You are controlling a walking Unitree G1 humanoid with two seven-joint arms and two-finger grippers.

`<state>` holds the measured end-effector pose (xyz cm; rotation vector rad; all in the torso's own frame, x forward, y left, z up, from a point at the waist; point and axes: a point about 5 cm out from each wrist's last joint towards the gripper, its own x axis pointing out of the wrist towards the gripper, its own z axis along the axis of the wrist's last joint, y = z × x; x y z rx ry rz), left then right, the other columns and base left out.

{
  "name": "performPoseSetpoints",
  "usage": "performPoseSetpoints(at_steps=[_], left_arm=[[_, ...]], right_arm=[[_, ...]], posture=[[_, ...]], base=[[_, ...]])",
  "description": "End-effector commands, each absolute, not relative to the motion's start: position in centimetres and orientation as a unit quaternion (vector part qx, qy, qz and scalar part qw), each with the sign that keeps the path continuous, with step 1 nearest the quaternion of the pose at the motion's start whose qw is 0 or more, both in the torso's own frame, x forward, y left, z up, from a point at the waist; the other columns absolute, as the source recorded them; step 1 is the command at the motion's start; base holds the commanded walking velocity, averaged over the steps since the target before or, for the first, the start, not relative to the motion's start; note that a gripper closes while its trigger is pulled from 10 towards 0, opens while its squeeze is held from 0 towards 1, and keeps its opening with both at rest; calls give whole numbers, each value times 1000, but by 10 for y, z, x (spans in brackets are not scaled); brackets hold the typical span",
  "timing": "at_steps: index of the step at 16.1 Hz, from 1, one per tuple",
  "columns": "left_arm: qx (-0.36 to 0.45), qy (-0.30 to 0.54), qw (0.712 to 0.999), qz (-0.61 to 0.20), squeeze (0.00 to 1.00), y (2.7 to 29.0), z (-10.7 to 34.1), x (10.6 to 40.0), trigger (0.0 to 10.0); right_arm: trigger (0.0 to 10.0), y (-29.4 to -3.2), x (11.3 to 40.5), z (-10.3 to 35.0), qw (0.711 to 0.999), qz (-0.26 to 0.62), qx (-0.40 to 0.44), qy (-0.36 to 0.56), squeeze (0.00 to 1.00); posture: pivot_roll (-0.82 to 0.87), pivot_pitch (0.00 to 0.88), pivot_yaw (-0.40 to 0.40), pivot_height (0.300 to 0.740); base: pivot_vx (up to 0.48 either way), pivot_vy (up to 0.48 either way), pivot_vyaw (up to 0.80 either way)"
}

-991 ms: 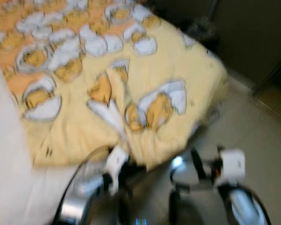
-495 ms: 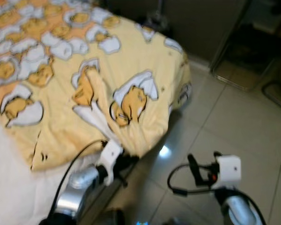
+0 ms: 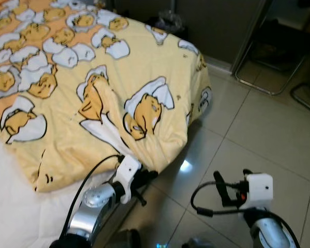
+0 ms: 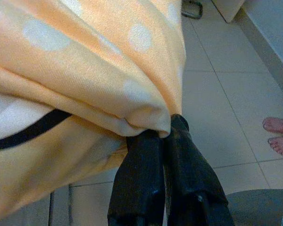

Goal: Clean up the room

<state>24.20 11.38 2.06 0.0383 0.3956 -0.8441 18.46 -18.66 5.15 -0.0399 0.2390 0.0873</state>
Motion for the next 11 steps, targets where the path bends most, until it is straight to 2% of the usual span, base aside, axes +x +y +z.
performPoseSetpoints(at_steps=[1, 4, 5, 7, 9, 10, 11], left_arm=[[9, 253, 855, -453, 0, 101, -3, 213, 0], [7, 280, 841, -463, 0, 100, -12, 200, 0], [-6, 297, 822, -485, 0, 94, -14, 187, 0], [-16, 312, 806, -503, 0, 91, -16, 177, 0], [-14, 321, 807, -495, 0, 92, -17, 178, 0], [13, 317, 823, -471, 0, 93, -16, 187, 10000], [19, 312, 829, -464, 0, 92, -15, 192, 10000]], right_arm=[[10000, -183, 183, 51, 991, 48, -16, 120, 0], [10000, -181, 181, 49, 991, 51, -16, 125, 0], [10000, -181, 181, 48, 991, 51, -16, 126, 0], [10000, -180, 181, 48, 990, 53, -16, 128, 0], [10000, -180, 180, 47, 990, 54, -17, 130, 0], [10000, -180, 180, 47, 990, 55, -17, 131, 0], [10000, -180, 180, 48, 990, 55, -17, 130, 0]], posture=[[-138, 203, 41, 740], [-136, 204, 41, 740], [-136, 207, 43, 740], [-137, 208, 43, 740], [-135, 209, 42, 740], [-135, 210, 41, 740], [-134, 211, 41, 740]], base=[[0, 0, 0], [0, 0, 0], [0, 0, 0], [0, 0, 0], [0, 0, 0], [0, 0, 0], [0, 0, 0]])
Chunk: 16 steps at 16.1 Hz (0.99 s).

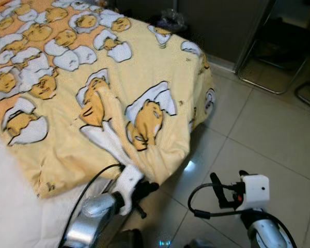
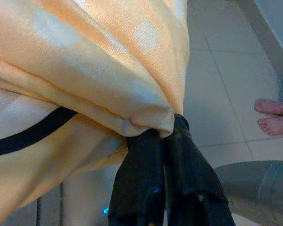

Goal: Clean up the room

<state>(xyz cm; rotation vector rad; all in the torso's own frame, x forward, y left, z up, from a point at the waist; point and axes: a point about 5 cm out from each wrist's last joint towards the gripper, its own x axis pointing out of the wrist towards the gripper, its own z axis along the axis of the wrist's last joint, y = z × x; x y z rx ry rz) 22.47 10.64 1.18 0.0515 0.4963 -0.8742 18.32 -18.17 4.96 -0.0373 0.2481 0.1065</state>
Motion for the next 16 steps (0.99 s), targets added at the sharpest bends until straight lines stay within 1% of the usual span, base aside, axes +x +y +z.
performPoseSetpoints(at_steps=[1, 2, 4, 7, 8, 10, 12, 13, 14, 15, 16], left_arm=[[28, 306, 836, -454, 35, 91, -13, 197, 10000], [20, 299, 846, -442, 1000, 90, -9, 204, 10000], [11, 299, 844, -445, 1000, 88, -6, 204, 10000], [25, 308, 842, -443, 1000, 91, -11, 201, 10000], [24, 307, 843, -441, 0, 90, -11, 202, 10000], [30, 305, 845, -438, 0, 91, -10, 204, 10000], [53, 273, 864, -420, 0, 96, -4, 213, 10000], [45, 247, 880, -403, 0, 97, 5, 220, 10000], [31, 195, 908, -369, 0, 99, 23, 235, 10000], [36, 107, 944, -311, 0, 105, 55, 256, 10000], [33, 75, 956, -283, 0, 108, 68, 263, 10000]], right_arm=[[10000, -181, 181, 48, 990, 56, -17, 130, 0], [10000, -181, 181, 48, 990, 56, -18, 130, 0], [10000, -181, 181, 48, 990, 56, -18, 130, 0], [10000, -181, 180, 48, 990, 54, -18, 130, 0], [10000, -181, 180, 48, 990, 55, -18, 131, 0], [10000, -181, 180, 48, 990, 55, -18, 131, 0], [10000, -181, 182, 49, 990, 52, -18, 127, 0], [10000, -182, 182, 50, 991, 49, -19, 123, 0], [10000, -184, 184, 53, 992, 39, -21, 114, 0], [10000, -186, 188, 59, 995, 27, -19, 99, 0], [10000, -187, 190, 61, 995, 24, -20, 93, 0]], posture=[[-135, 211, 42, 740], [-137, 212, 42, 740], [-137, 212, 43, 740], [-139, 215, 44, 740], [-139, 215, 44, 740], [-139, 214, 44, 740], [-138, 212, 45, 740], [-138, 211, 46, 740], [-136, 211, 46, 740], [-132, 208, 46, 740], [-132, 208, 46, 740]], base=[[0, 0, 0], [0, 0, 0], [0, 0, 0], [0, 0, 0], [0, 0, 0], [0, 0, 0], [0, 0, 0], [0, 0, 0], [0, 0, 0], [0, 0, 0], [0, 0, 0]])
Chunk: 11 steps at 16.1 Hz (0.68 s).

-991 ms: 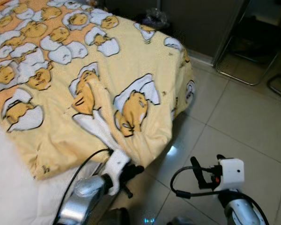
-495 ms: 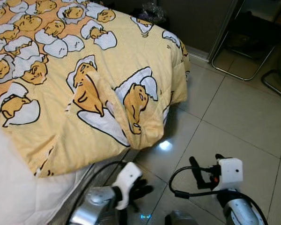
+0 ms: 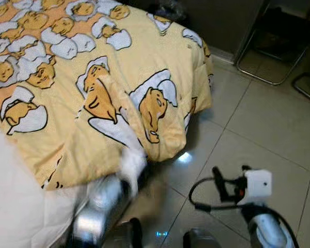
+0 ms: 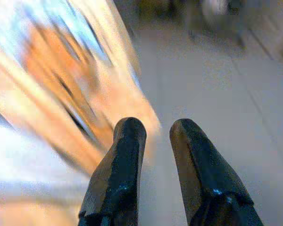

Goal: Clean up the room

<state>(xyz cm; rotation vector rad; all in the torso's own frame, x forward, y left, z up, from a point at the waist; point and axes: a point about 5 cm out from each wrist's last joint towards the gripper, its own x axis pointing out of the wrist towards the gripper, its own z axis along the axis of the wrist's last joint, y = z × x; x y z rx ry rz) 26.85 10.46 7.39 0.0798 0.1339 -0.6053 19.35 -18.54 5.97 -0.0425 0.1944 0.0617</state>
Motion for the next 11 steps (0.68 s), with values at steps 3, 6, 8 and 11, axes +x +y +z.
performPoseSetpoints(at_steps=[3, 6, 8, 11], left_arm=[[24, 31, 988, -152, 145, 122, 94, 273, 10000], [-12, 18, 997, -75, 1000, 141, 99, 267, 10000], [80, 13, 997, -11, 1000, 164, 92, 264, 10000], [109, 17, 993, 44, 1000, 177, 89, 259, 10000]], right_arm=[[10000, -185, 203, 70, 997, 27, -22, 69, 0], [10000, -186, 213, 76, 997, 35, -31, 56, 0], [10000, -187, 224, 80, 998, 42, -30, 42, 0], [10000, -192, 240, 87, 998, 42, -29, 22, 0]], posture=[[-129, 181, 45, 740], [-125, 148, 35, 740], [-121, 99, 29, 740], [-108, 64, 22, 740]], base=[[0, 0, 0], [0, 0, 0], [0, 0, 0], [0, 0, 0]])
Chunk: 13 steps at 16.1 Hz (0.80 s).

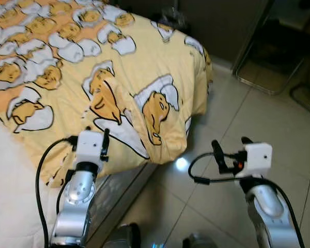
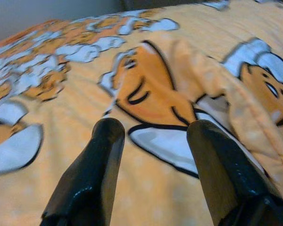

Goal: Clean up the room

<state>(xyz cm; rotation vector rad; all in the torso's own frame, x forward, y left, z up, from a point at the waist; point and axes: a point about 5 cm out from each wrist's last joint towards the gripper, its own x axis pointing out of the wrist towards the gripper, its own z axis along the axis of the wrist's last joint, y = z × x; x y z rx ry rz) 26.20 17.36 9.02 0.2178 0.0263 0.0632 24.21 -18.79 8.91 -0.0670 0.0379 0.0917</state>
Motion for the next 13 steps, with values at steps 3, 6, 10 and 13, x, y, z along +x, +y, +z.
performPoseSetpoints(at_steps=[3, 6, 10, 13], left_arm=[[73, -3, 995, 62, 1000, 172, 100, 266, 10000], [64, 12, 997, 48, 1000, 164, 96, 274, 10000], [49, 22, 998, 10, 1000, 153, 89, 269, 10000], [43, 21, 999, 18, 1000, 151, 91, 277, 10000]], right_arm=[[10000, -188, 252, 88, 997, 66, -27, 16, 0], [10000, -183, 262, 86, 996, 77, -38, 22, 0], [10000, -181, 263, 86, 997, 75, -31, 14, 0], [10000, -183, 263, 85, 997, 74, -29, 17, 0]], posture=[[-83, 55, 1, 740], [-68, 40, -3, 740], [-74, 27, -8, 740], [-76, 25, -18, 740]], base=[[0, 0, 0], [0, 0, 0], [0, -240, 345], [0, -477, 585]])
